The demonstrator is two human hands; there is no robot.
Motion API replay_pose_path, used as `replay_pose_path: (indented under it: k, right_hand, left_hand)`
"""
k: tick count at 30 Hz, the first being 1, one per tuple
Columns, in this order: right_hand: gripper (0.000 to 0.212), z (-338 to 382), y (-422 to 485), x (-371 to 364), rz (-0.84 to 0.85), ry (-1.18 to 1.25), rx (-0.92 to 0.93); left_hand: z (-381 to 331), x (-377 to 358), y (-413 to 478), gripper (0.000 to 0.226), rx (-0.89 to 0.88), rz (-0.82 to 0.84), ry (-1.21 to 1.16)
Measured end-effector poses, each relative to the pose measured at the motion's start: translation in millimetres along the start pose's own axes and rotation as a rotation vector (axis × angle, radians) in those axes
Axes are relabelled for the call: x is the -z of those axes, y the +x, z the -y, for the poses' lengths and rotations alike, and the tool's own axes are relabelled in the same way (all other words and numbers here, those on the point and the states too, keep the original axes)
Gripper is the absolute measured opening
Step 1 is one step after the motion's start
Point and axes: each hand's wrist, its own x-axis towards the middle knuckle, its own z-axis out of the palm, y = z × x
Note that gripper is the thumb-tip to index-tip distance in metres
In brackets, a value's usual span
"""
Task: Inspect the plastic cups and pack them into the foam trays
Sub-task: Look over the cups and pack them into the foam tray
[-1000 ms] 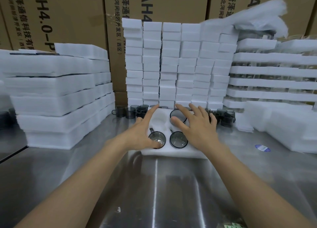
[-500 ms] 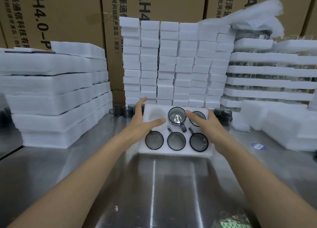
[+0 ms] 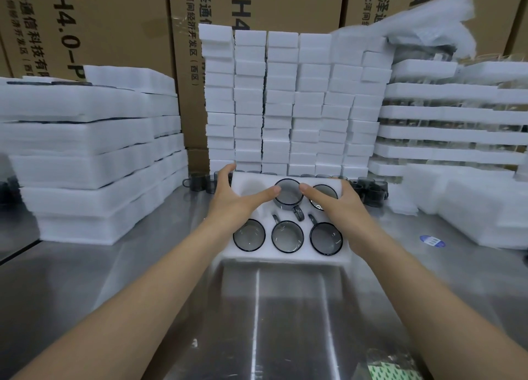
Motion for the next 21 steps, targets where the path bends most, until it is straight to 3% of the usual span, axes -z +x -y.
replay_pose_path:
  k: [1, 4, 6, 11, 14, 18, 21]
  right_hand:
    - [0.016, 0.0, 0.3, -1.0, -0.005, 0.008, 0.003]
    - [0.059, -1.5, 1.2, -4.3, -0.059, 0.027, -0.035]
    - [0.072, -2.3, 1.5, -6.2, -0.103, 0.004, -0.041]
    - [0.069, -0.9, -0.8, -4.8, -0.086, 0.012, -0.039]
    - [0.034, 0.1, -2.2, 2.6, 0.065, 0.074, -0.023]
    - [0.061, -0.6, -0.1, 4.9, 0.158, 0.111, -0.061]
    - [0.055, -4.0, 0.0, 3.2, 0.129, 0.145, -0.054]
  left_hand:
    - [0.5, -0.6, 0.8, 0.122, 0.0, -0.003, 0.0]
    - [3.4, -1.6, 2.6, 0.119, -0.007, -0.017, 0.003]
    - [5.0, -2.4, 3.3, 0.117, -0.017, -0.032, 0.013]
    - [7.1, -0.9, 4.6, 0.121, 0.012, -0.02, -0.002]
    - [6.0, 5.6, 5.3, 0.127, 0.096, 0.067, -0.092]
    - [4.9, 9.0, 5.3, 0.112, 0.152, 0.116, -0.115]
    - [2.9, 8.0, 3.4, 0.095, 0.158, 0.11, -0.112]
